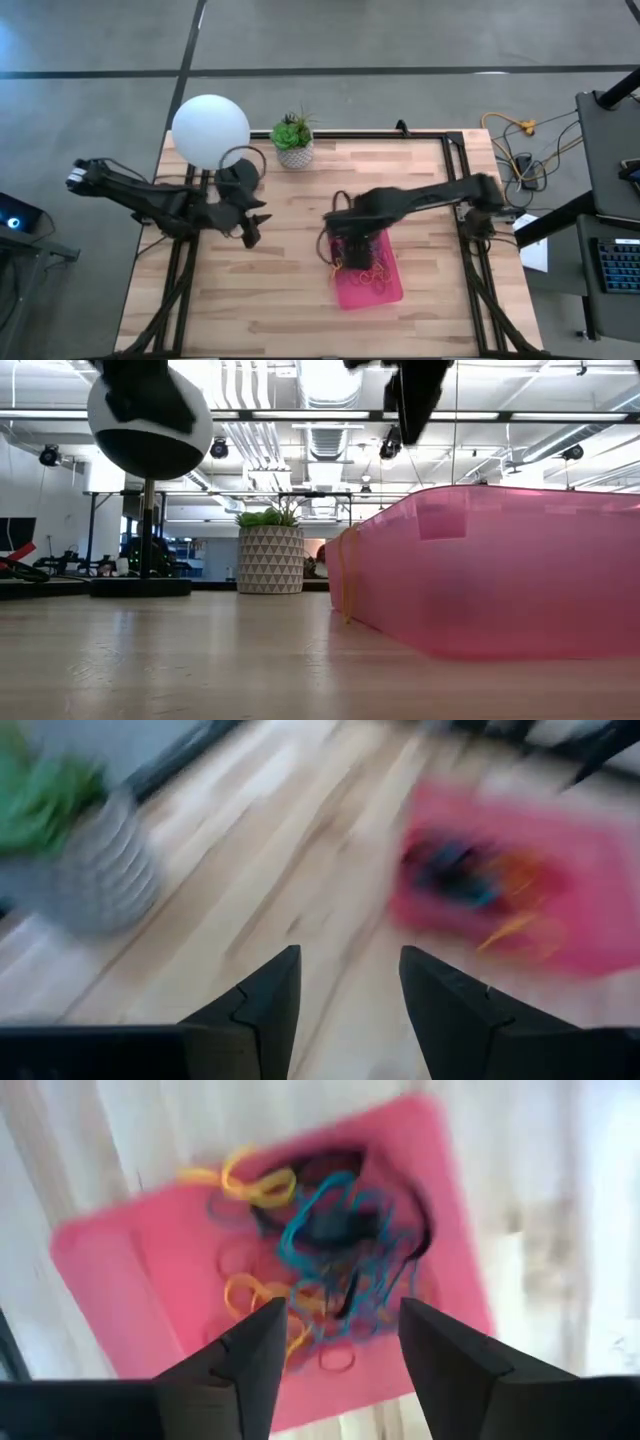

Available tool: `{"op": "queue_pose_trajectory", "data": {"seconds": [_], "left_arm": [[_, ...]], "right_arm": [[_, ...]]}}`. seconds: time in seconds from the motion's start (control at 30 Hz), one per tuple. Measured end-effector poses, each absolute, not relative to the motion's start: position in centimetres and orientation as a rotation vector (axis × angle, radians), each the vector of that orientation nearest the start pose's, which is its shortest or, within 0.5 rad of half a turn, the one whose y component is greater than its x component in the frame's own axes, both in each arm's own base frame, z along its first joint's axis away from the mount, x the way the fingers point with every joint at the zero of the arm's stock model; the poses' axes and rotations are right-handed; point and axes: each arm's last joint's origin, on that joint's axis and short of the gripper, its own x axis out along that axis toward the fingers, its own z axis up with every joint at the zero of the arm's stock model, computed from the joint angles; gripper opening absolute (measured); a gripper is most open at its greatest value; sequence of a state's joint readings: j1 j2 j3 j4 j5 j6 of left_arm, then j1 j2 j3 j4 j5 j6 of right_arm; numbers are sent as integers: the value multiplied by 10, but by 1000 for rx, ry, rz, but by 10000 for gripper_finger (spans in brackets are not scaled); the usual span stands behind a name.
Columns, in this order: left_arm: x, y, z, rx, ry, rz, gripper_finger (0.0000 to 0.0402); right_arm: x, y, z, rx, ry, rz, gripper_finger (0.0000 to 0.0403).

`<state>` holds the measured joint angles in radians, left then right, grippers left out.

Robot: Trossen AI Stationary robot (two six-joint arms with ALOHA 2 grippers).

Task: Pick and place rubber bands into bin
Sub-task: Return to Home Position

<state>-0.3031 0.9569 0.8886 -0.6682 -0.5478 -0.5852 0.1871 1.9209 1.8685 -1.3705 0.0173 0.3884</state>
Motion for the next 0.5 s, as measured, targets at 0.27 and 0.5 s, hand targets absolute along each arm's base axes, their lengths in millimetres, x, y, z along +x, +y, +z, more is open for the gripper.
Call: {"op": "queue_pose_trajectory", "data": {"seconds": [0.27,0.5], "left_arm": [[152,-31,315,-329,318,340,157],[129,-23,312,-404,251,372,157]], "right_arm": [[282,37,321,189,1063,-397,176],[199,12,320,135,1023,-532,176]]}}
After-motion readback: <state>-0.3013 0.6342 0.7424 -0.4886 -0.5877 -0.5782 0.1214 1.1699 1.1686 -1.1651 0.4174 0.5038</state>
